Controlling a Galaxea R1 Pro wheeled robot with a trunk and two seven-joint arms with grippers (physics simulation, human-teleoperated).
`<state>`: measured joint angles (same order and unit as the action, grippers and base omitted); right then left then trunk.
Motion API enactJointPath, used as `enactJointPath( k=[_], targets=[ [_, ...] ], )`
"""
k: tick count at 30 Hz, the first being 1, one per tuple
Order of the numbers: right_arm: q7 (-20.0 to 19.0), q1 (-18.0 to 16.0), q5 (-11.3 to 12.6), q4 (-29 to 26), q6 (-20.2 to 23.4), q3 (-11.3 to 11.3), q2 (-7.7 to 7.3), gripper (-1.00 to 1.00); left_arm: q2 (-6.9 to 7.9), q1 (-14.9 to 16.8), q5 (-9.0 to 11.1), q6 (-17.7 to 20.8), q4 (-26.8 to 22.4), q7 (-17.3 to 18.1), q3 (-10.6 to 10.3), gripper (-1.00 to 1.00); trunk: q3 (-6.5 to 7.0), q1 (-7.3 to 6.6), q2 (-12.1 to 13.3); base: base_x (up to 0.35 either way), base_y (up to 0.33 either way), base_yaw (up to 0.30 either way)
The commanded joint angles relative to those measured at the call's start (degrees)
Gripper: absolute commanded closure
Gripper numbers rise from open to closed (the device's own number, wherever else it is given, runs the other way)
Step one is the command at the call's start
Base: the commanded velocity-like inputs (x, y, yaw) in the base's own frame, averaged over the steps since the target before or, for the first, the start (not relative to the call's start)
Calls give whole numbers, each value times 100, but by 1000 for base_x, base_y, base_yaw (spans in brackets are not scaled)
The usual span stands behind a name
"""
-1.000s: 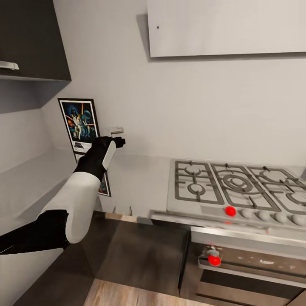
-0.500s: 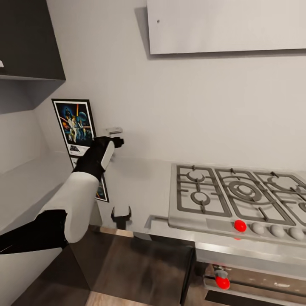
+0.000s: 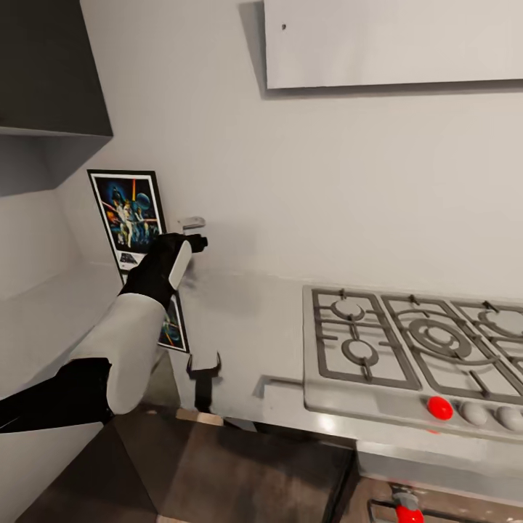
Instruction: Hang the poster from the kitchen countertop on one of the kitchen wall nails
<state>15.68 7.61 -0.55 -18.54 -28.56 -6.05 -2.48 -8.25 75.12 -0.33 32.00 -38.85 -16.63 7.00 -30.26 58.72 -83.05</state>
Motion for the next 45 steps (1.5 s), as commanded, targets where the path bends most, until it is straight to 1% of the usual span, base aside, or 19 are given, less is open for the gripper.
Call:
enactJointPath(
  k=[1,10,18,28,37,43,44,45],
  targets=[
    [5,1,-6,-9,-8,-10,2,-100,-5,3,-2,26,-8,-7,18,-100,-5,1,-3,114,122,0],
    [5,-1,-6,-9,-7,-10,2,-100,-1,3,-7,29,-8,-7,20,-100,-5,1,-3,125,137,0],
    [5,2,-6,-9,-1,-10,2,-100,79,3,-3,34,-18,0,20,-100,-5,1,-3,238,13,0],
    [5,0,-6,-1,-1,-10,0,-100,97,3,-2,34,-34,2,20,-100,-5,1,-3,185,1,0],
    [3,1,-6,-3,0,-10,-15,-100,121,3,-3,34,-42,2,20,-100,-5,1,-3,44,0,0],
    [5,-3,-5,-9,-6,-10,0,-100,131,3,-9,34,-34,-3,20,-100,-5,1,-3,2,0,0],
    [10,0,-3,-9,-12,-14,6,-100,199,3,-9,34,-28,-531,14,-100,-5,1,-3,0,0,0],
    [11,-1,-4,-9,-13,-17,7,-100,205,3,-8,34,-30,-721,10,-100,-5,1,-3,0,0,0]
  ],
)
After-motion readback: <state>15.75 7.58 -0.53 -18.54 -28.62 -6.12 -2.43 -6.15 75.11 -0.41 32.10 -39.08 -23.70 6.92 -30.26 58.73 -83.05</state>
